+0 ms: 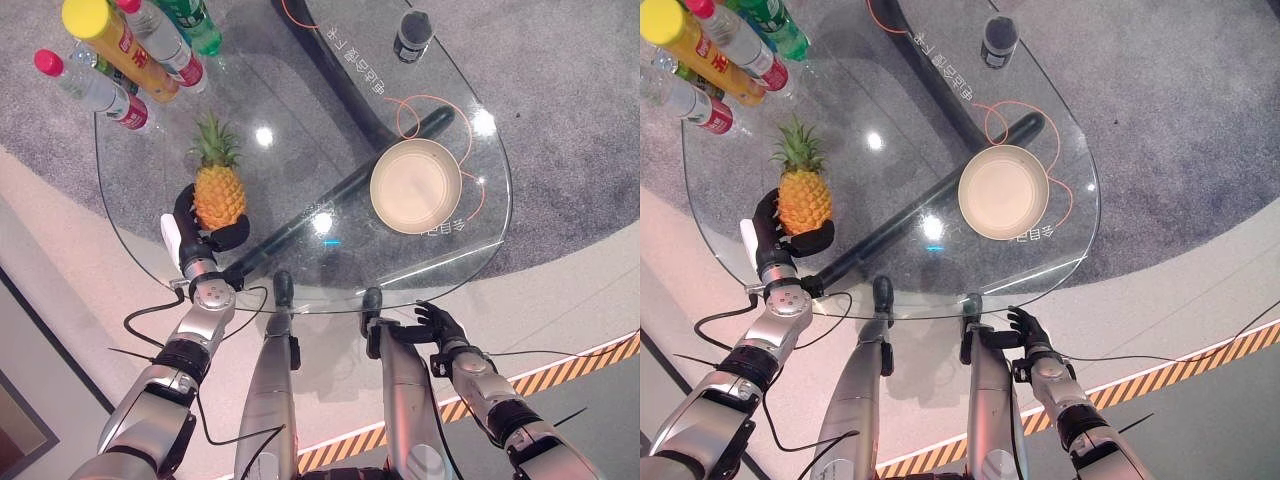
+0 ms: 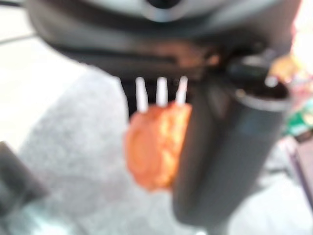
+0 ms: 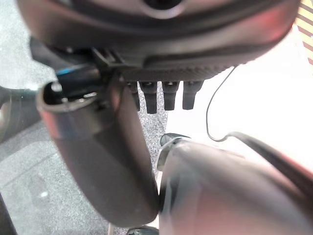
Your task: Pick up the fruit to the plate
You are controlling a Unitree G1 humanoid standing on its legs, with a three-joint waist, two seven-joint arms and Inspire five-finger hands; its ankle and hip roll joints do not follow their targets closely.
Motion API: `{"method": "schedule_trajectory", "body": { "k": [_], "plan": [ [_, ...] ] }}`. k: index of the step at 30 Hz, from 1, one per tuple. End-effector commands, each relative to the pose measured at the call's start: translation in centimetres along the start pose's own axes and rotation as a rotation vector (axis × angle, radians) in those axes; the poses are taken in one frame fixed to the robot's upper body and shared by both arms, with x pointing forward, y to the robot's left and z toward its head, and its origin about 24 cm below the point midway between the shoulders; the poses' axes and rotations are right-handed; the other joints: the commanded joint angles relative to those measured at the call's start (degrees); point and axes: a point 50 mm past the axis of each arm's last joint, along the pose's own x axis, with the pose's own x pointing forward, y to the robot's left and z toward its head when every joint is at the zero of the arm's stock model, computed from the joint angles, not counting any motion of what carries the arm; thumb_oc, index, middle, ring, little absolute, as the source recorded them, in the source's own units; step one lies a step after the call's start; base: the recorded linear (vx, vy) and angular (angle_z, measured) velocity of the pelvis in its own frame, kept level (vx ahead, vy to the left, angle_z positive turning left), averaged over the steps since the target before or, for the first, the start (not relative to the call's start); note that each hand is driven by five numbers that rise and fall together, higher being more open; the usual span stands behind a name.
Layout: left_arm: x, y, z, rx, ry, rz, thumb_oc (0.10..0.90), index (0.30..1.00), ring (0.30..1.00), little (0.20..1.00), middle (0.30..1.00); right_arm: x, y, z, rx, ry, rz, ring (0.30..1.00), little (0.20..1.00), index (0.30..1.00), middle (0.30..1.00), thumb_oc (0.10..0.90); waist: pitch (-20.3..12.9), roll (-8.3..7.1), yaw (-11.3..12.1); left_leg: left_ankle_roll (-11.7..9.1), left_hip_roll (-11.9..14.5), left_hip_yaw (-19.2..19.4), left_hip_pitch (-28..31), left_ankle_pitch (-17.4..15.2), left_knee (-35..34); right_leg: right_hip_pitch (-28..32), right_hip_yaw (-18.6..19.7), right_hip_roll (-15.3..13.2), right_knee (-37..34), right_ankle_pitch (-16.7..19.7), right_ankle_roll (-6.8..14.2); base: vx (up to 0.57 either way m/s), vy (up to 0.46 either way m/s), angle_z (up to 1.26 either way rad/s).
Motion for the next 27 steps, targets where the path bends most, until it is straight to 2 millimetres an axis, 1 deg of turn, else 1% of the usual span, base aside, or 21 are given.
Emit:
{"method": "schedule_trajectory", "body": {
  "k": [1,12,19,25,27],
  "plan": [
    [-0.9,-1.1,-0.7,-0.034,0.033,-0.052,0.1,0.3,0.3,0.2,0.3,-1.2,0.0,-4.8,-0.107,0.173,0.006,0.9,0.9,0.9,0.9,0.8,-0.3,-0.93,-0.4,3.1,-4.1,2.3,-1.0,-5.9,10.1,3.7,-0.6,0.8,-17.9,15.9,1.5,0.0,0.0,0.0],
    [-0.9,-0.3,-1.6,-0.041,0.055,-0.026,0.1,0.3,0.3,0.2,0.3,-1.2,-0.3,-4.9,-0.095,0.178,-0.003,0.9,0.9,0.9,0.9,0.8,-0.3,-0.69,0.1,3.0,-4.2,1.9,1.2,-5.7,9.1,6.0,-0.9,0.7,-18.5,15.6,1.5,0.0,0.0,0.0],
    [-0.9,0.5,-1.5,-0.05,0.012,0.007,0.1,0.3,0.3,0.2,0.3,-1.3,-1.0,-5.5,-0.014,0.207,-0.055,0.9,0.9,0.9,0.9,0.8,-0.3,-0.38,0.5,3.0,-4.1,1.9,3.7,-5.7,8.3,8.6,-1.2,0.7,-19.0,15.0,1.4,0.0,0.0,0.0],
    [-1.1,1.7,0.4,-0.081,-0.127,0.047,0.1,0.3,0.3,0.2,0.3,-2.1,-3.2,-7.1,0.069,0.251,-0.269,0.9,0.9,0.9,0.9,0.8,-0.3,0.3,1.2,3.1,-4.0,1.9,6.1,-6.3,8.0,11.2,-1.6,0.4,-19.5,14.6,1.3,0.0,0.0,0.0],
    [-1.4,2.0,1.0,-0.085,-0.173,0.048,0.1,0.3,0.3,0.2,0.3,-2.5,-4.1,-7.5,0.114,0.283,-0.381,0.9,0.9,0.9,0.9,0.8,-0.3,0.51,1.4,3.2,-4.2,1.7,6.7,-6.1,7.6,12.0,-1.7,0.4,-19.9,14.8,1.3,0.0,0.0,0.0]
  ]
}}
